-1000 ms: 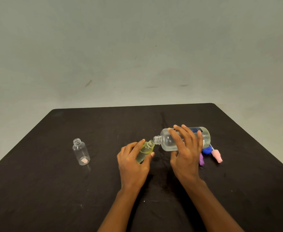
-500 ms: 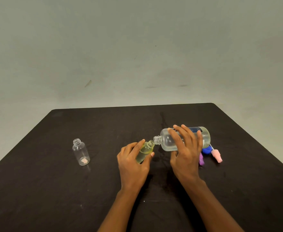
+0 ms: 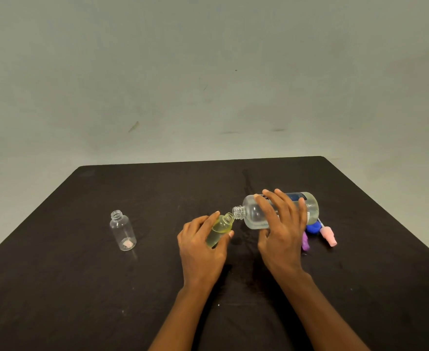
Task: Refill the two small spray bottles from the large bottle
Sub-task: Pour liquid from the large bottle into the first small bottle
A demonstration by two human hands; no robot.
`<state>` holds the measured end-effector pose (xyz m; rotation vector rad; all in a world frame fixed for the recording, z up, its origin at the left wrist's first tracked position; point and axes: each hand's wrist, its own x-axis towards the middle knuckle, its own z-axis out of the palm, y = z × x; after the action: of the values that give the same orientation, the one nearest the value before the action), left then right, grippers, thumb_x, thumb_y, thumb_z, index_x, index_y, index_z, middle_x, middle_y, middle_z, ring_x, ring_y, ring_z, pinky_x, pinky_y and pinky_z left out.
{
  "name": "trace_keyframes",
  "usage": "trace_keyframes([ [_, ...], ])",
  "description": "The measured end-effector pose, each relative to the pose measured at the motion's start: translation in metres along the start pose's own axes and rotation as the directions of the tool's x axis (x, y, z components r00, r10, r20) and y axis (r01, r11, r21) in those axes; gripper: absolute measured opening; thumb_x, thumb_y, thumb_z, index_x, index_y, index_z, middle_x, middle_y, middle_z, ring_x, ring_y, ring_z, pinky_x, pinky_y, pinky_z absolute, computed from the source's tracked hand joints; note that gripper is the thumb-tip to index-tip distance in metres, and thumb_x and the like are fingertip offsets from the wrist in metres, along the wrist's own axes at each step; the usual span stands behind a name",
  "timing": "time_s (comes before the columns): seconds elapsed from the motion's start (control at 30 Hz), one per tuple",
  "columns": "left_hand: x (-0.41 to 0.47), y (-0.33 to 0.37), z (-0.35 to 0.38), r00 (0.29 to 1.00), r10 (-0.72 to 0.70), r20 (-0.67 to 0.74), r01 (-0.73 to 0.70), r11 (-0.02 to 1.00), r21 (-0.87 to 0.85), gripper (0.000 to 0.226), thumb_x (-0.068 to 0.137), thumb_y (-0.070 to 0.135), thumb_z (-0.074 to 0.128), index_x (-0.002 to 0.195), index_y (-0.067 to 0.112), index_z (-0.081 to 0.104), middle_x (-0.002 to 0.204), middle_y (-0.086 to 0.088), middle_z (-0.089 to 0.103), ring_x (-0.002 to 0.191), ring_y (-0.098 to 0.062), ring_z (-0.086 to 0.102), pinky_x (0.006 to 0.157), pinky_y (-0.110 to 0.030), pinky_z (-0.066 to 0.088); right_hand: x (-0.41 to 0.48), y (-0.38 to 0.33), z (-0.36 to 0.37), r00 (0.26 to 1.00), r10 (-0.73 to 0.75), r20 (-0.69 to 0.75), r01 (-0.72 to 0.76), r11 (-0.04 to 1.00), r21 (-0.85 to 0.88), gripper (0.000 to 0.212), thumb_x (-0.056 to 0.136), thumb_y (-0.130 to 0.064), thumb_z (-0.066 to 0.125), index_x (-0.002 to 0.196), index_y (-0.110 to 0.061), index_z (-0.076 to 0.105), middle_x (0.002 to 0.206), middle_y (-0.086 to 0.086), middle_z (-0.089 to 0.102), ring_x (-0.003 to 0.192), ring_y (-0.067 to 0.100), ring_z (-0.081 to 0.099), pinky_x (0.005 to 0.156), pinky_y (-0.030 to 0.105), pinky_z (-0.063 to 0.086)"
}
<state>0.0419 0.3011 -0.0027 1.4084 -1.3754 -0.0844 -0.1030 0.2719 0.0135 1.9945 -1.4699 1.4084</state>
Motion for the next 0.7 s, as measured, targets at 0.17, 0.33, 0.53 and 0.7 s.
trace_keyframes([
  [0.17, 0.0000, 0.0001, -0.0002, 1.000, -0.005, 0.002, 0.005, 1.000, -0.001, 0.045, 0.068, 0.023, 0.084, 0.111, 0.019, 0.070, 0.097, 0.010, 0.064, 0.091, -0.004, 0.050, 0.089, -0.026, 0.035, -0.0005, 0.0006, -0.0001, 1.000, -0.003, -0.001, 0.003, 1.000, -0.004, 0.070, 0.054, 0.023, 0.072, 0.117, -0.008, 0.065, 0.123, 0.012, 0.062, 0.126, 0.025, 0.042, 0.109, 0.056, 0.022],
  [0.33, -0.0004, -0.0004, 0.0003, 1.000, -0.001, -0.004, 0.001, 1.000, -0.005, 0.045, 0.068, 0.023, 0.084, 0.111, 0.020, 0.070, 0.097, 0.010, 0.063, 0.091, -0.003, 0.050, 0.089, -0.026, 0.035, -0.0004, 0.0004, 0.0001, 1.000, -0.003, -0.006, 0.003, 1.000, -0.006, 0.071, 0.054, 0.023, 0.071, 0.117, -0.008, 0.064, 0.123, 0.012, 0.062, 0.126, 0.025, 0.042, 0.109, 0.056, 0.022],
  [0.53, -0.0002, -0.0015, 0.0012, 1.000, 0.001, -0.004, -0.001, 1.000, 0.003, 0.045, 0.068, 0.024, 0.084, 0.111, 0.021, 0.070, 0.097, 0.010, 0.063, 0.091, -0.004, 0.051, 0.089, -0.027, 0.036, 0.0000, -0.0002, 0.0002, 1.000, -0.009, -0.016, 0.009, 1.000, -0.001, 0.070, 0.053, 0.023, 0.071, 0.116, -0.007, 0.065, 0.122, 0.013, 0.062, 0.126, 0.024, 0.041, 0.108, 0.057, 0.023],
  [0.7, -0.0001, -0.0021, 0.0013, 1.000, 0.003, -0.007, -0.003, 1.000, 0.001, 0.045, 0.068, 0.024, 0.084, 0.111, 0.021, 0.070, 0.097, 0.011, 0.063, 0.091, -0.003, 0.050, 0.089, -0.021, 0.033, -0.0001, -0.0002, 0.0002, 1.000, -0.006, -0.012, 0.006, 1.000, 0.001, 0.070, 0.054, 0.023, 0.071, 0.116, -0.007, 0.065, 0.122, 0.013, 0.062, 0.126, 0.025, 0.041, 0.109, 0.055, 0.022],
])
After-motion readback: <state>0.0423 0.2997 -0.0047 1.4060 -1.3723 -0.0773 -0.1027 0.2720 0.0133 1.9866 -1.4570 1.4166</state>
